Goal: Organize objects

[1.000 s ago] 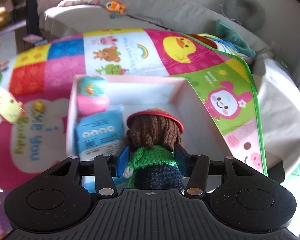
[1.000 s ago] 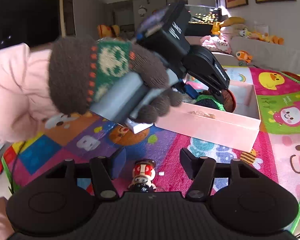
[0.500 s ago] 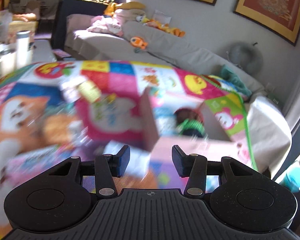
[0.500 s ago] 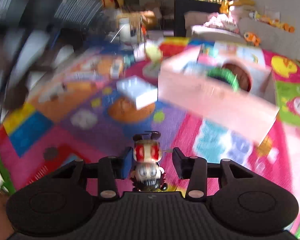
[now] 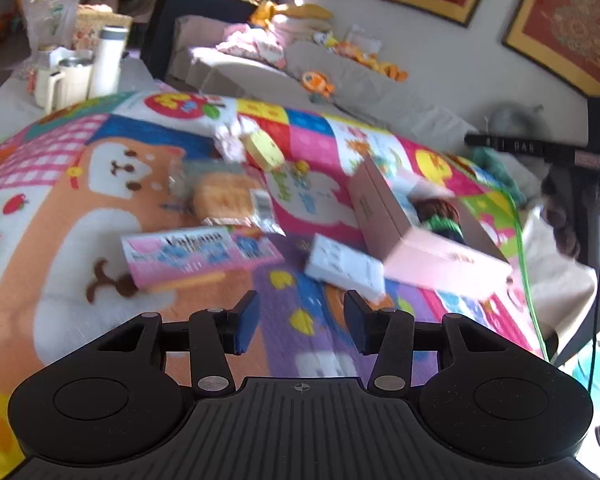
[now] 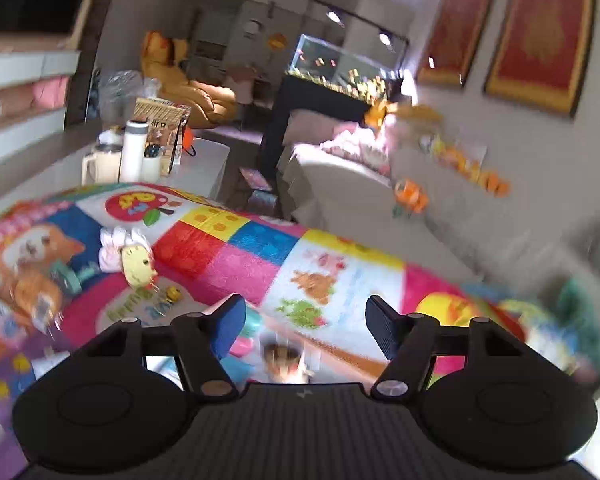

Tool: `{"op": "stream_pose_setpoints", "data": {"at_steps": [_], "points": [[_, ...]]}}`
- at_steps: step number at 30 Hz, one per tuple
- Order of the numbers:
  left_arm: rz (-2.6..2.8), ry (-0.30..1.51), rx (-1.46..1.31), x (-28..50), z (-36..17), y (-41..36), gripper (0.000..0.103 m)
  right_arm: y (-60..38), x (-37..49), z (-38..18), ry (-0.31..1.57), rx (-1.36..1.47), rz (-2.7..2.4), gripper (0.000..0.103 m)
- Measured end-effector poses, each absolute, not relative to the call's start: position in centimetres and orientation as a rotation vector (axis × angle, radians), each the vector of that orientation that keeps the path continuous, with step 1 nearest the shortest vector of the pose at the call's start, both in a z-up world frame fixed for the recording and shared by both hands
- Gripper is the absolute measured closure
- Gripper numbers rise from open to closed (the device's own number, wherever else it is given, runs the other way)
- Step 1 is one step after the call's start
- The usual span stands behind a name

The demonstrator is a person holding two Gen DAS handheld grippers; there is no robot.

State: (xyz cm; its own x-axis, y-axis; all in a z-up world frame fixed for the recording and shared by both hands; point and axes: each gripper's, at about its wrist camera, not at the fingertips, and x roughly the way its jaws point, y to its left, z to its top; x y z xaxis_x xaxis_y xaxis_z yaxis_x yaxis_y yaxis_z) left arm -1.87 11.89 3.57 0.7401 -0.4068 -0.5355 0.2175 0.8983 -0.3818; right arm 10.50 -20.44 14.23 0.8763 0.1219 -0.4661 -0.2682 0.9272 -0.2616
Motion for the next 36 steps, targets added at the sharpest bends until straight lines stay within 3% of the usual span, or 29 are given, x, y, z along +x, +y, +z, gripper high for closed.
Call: {"op": "stream_pose_setpoints", "data": {"at_steps": [7, 10, 12, 19, 20, 23, 28, 36], "points": [[-0.155, 0.417, -0.464, -0.4, 1.2, 14.7, 0.053, -15.4, 14.2, 12.3, 0.673, -0.068, 0.354, 0.031], [-0.155, 0.378, -0.574, -0.4, -0.2, 16.1, 0.053, -10.5, 16.8, 11.4, 0.754, 0.004, 0.411, 0.023], [-0.164, 0.358, -0.623, -0.5, -0.2, 16.9, 0.053, -6.8, 18.8, 10.6, 0.778, -0.015, 0.434, 0.017], [-0.185, 0.344, -0.653, -0.7, -0.5, 17.3, 0.053, 2.4, 28.0, 5.7, 0.836, -0.104, 0.339, 0.017], [-0.186, 0.344, -0.667, -0.7, -0.6, 17.5, 0.053, 2.9, 29.2, 4.7, 0.874, -0.106, 0.324, 0.019], [-0.173, 0.335, -0.72, -0.8, -0.9, 18.3, 0.053, 3.4, 30.3, 2.8, 0.926, -0.193, 0.288, 0.047], [-0.146, 0.34, -0.784, -0.6, -1.4, 19.2, 0.053, 0.6, 26.6, 3.3, 0.948, -0.244, 0.333, 0.064], [-0.14, 0.34, -0.724, -0.6, -1.0, 18.4, 0.053, -2.7, 13.9, 4.2, 0.968, -0.305, 0.503, 0.065]]}}
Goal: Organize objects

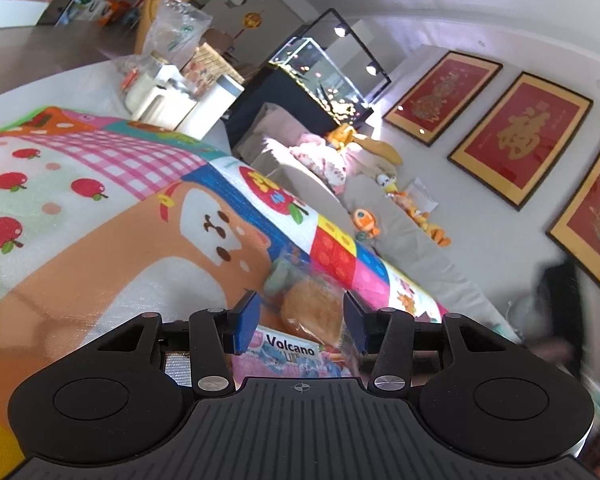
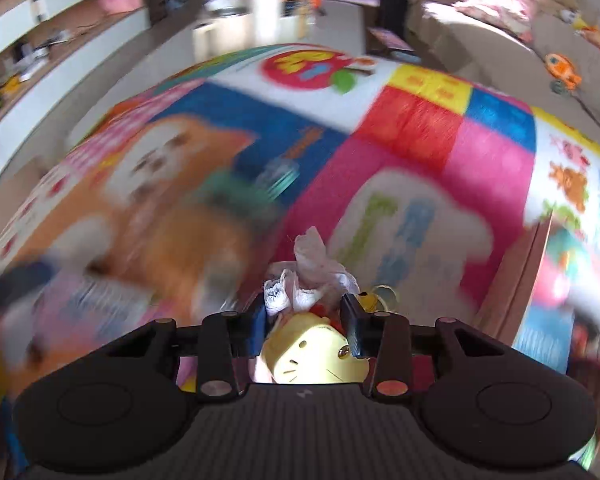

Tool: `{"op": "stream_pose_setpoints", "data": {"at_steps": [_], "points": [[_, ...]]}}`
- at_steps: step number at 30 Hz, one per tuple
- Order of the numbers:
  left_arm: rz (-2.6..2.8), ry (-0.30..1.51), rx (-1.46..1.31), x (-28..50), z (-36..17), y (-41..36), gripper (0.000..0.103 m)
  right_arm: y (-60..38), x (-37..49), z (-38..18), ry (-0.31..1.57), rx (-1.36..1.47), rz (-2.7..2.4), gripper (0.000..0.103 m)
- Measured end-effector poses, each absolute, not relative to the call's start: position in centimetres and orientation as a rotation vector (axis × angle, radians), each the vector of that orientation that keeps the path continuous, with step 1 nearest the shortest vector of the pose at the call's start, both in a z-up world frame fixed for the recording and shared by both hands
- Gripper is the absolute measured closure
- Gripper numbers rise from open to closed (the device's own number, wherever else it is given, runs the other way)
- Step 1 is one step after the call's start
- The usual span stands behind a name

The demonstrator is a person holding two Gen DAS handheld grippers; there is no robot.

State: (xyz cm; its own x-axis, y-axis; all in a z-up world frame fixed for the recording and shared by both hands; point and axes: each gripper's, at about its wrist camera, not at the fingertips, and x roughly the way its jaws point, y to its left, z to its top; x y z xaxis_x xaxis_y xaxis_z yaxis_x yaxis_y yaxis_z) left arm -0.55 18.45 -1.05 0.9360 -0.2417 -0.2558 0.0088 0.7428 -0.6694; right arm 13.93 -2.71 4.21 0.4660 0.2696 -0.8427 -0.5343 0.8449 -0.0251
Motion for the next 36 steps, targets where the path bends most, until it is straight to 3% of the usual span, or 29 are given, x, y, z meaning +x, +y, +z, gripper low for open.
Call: {"op": "stream_pose_setpoints", "data": {"at_steps": [5, 7, 8, 9, 19, 25, 31, 36], "points": [[-0.143, 0.347, -0.68, -0.4, -0.9, 17.8, 0.053, -5.7, 6.9, 4.3, 0.961, -0.229, 0.599, 0.064], [-0.141, 0.348, -0.664, -0.4, -0.8, 17.6, 0.053, -6.8, 3.8, 4.3, 0.921, -0.256, 0.606, 0.044], [-0.14, 0.347, -0.659, -0.4, -0.7, 17.5, 0.053, -7.4, 2.2, 4.5, 0.883, -0.28, 0.606, 0.025], [-0.138, 0.346, -0.653, -0.4, -0.7, 17.5, 0.053, -8.1, 0.5, 4.5, 0.831, -0.311, 0.599, 0.014], [-0.172, 0.384, -0.451, -2.8, 1.8, 13.7, 0.053, -15.3, -6.9, 2.5, 0.651, -0.409, 0.306, 0.01], [-0.531, 0.464, -0.098, -5.7, 4.8, 6.5, 0.053, -21.5, -6.0, 2.0, 0.706, -0.058, 0.275, 0.004], [-0.682, 0.555, 0.419, -6.9, 3.2, -2.0, 0.052, -23.8, -5.9, 1.0, 0.709, 0.09, 0.258, 0.0], [-0.698, 0.658, 0.457, -3.8, 1.6, -2.9, 0.05, -24.8, -5.7, 0.3, 0.722, 0.17, 0.261, 0.0]]}}
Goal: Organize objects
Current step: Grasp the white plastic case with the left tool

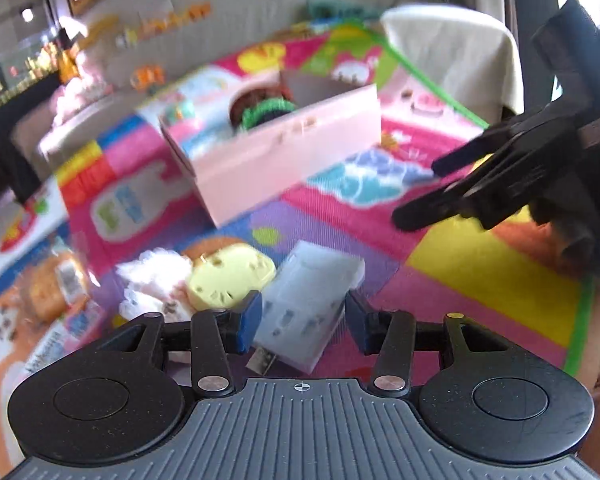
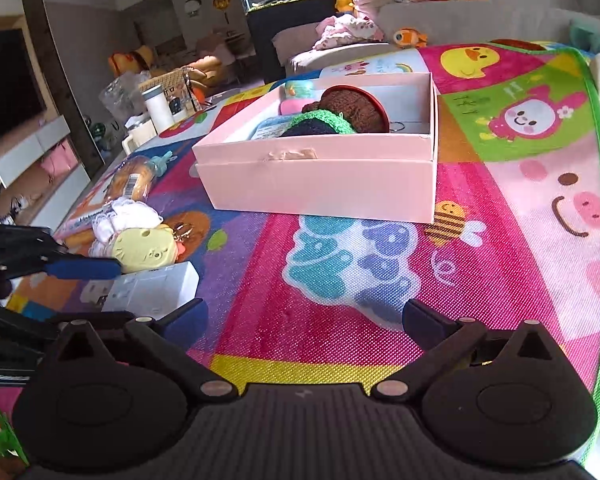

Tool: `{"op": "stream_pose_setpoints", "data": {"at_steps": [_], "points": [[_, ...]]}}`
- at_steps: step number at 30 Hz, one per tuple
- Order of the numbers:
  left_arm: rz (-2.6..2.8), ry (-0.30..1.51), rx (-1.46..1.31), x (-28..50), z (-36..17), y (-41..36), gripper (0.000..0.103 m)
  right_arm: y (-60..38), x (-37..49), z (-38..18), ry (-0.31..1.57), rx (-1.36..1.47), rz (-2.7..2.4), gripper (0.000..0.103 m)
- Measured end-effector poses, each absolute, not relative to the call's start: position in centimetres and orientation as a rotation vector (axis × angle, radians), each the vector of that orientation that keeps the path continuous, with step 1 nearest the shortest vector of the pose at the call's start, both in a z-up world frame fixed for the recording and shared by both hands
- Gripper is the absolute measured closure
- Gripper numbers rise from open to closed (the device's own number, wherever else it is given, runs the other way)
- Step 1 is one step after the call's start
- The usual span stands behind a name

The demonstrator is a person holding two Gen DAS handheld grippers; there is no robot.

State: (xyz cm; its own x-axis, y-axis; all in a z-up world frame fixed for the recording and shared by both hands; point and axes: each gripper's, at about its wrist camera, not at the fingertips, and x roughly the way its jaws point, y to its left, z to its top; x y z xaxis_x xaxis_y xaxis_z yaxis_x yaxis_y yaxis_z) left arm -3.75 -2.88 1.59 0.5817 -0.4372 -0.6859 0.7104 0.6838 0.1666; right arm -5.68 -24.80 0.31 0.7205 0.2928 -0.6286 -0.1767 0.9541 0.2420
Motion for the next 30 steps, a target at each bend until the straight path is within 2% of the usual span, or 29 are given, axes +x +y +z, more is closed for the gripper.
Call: {"op": "stream_pose_setpoints", "data": {"at_steps": [6, 13, 16, 19, 22, 26, 30], "points": [[-0.705, 0.701, 0.44, -1.0, 1.8, -4.1, 0.046, -24.8, -5.8, 0.3, 0.717, 0.173, 0.283, 0.0], [-0.66, 0.817, 0.275, 2.2, 1.2, -4.7, 0.051, -25.3, -5.7, 0.2, 0.713, 0.205, 0.29, 0.0], [-0.645, 0.822, 0.207, 2.6, 1.2, -4.6, 0.056, -25.4, -5.7, 0.2, 0.712, 0.213, 0.291, 0.0], [-0.642, 0.815, 0.165, 2.6, 1.2, -4.4, 0.065, -25.4, -5.7, 0.2, 0.712, 0.213, 0.292, 0.0], [-0.605, 0.807, 0.132, 2.8, 1.4, -4.1, 0.082, -25.4, -5.7, 0.2, 0.712, 0.213, 0.291, 0.0], [-0.585, 0.794, 0.079, 2.4, 1.9, -3.2, 0.083, -25.6, -5.6, 0.2, 0.722, 0.216, 0.302, 0.0], [-0.583, 0.769, 0.063, -1.3, 2.5, -1.4, 0.083, -25.5, -5.5, 0.2, 0.728, 0.199, 0.309, 0.0]]}}
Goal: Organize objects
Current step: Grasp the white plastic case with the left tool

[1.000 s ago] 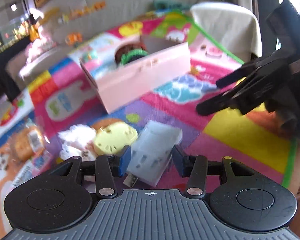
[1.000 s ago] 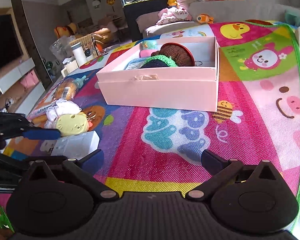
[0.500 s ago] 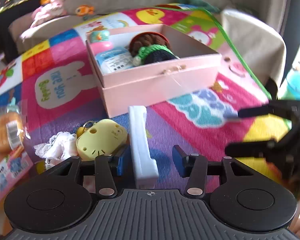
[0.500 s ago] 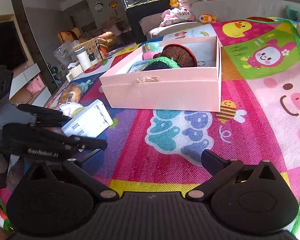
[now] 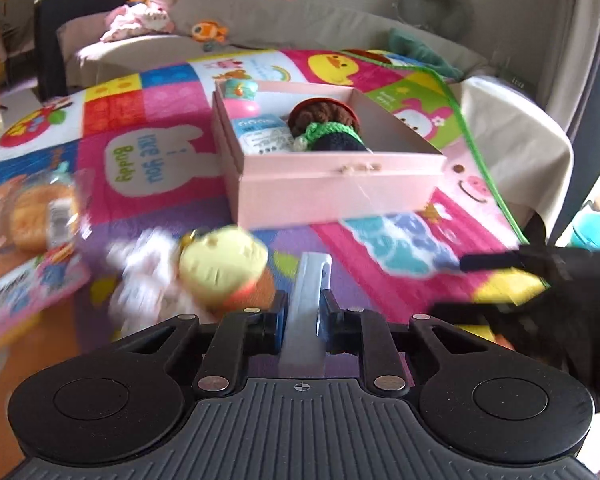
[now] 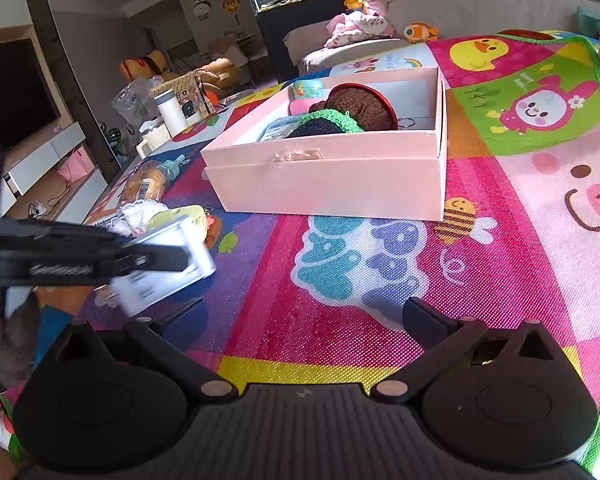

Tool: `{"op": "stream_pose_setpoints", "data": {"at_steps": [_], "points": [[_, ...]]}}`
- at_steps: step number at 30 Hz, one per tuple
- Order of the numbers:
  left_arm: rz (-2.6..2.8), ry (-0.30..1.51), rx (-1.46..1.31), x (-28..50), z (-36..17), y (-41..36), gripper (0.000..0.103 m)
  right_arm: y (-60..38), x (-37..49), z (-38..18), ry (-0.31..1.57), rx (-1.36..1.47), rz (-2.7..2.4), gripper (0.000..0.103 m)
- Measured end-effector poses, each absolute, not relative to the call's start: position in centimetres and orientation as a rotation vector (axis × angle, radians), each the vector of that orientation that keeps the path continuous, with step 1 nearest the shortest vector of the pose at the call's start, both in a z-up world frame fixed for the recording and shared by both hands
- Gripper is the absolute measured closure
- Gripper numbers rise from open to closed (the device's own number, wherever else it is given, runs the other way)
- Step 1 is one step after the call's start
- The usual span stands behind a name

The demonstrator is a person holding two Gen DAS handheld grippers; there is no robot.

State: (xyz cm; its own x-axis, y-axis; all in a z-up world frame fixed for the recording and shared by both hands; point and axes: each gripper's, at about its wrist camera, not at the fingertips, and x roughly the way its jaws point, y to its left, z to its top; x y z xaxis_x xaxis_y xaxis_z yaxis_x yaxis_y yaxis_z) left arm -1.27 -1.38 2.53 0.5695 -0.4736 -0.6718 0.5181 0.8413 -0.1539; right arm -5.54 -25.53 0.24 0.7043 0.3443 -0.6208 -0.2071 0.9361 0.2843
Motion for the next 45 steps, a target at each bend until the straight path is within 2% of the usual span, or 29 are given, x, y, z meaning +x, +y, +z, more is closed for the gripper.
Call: {"op": "stream_pose_setpoints", "data": {"at_steps": [5, 10, 14, 17, 19, 21, 23, 32, 37, 41, 42, 45], "points": [[-0.483, 0.787, 0.025, -5.6, 2.3, 2.6, 0.083, -23.6, -5.3, 0.4, 0.751, 0.08, 0.283, 0.0], [-0.341, 0.789, -0.062, -6.2, 2.2, 6.6, 0.083, -19.4, -3.8, 1.6, 0.754, 0.025, 0.384, 0.0], [-0.362, 0.79, -0.091, -6.3, 2.0, 7.0, 0.083, -15.7, -1.2, 2.8, 0.717, 0.023, 0.419, 0.01], [-0.388, 0.783, -0.094, -6.4, 1.9, 6.7, 0.083, -13.4, 1.4, 2.8, 0.718, 0.048, 0.408, 0.01], [-0.392, 0.782, -0.1, -6.4, 1.7, 6.5, 0.083, -12.4, 2.7, 2.6, 0.734, 0.054, 0.402, 0.016], [-0.39, 0.782, -0.108, -6.4, 1.6, 6.6, 0.083, -11.6, 3.3, 2.5, 0.753, 0.034, 0.414, 0.037], [-0.386, 0.784, -0.113, -6.4, 1.5, 6.6, 0.083, -10.9, 3.3, 2.6, 0.781, 0.0, 0.441, 0.048], [-0.38, 0.791, -0.1, -6.6, 1.5, 6.3, 0.083, -14.6, -3.2, 4.4, 0.756, -0.092, 0.467, 0.048], [-0.392, 0.795, -0.093, -6.5, 1.5, 5.7, 0.082, -17.7, -7.8, 3.4, 0.768, -0.247, 0.416, 0.048], [-0.414, 0.803, -0.072, -6.6, 1.5, 4.8, 0.082, -18.6, -10.5, 2.0, 0.725, -0.436, 0.314, 0.039], [-0.42, 0.805, -0.068, -6.7, 1.5, 4.5, 0.082, -18.8, -10.9, 1.8, 0.704, -0.472, 0.284, 0.034], [-0.427, 0.805, -0.053, -6.9, 1.5, 4.1, 0.082, -19.9, -11.1, 2.3, 0.703, -0.417, 0.294, 0.033]]}}
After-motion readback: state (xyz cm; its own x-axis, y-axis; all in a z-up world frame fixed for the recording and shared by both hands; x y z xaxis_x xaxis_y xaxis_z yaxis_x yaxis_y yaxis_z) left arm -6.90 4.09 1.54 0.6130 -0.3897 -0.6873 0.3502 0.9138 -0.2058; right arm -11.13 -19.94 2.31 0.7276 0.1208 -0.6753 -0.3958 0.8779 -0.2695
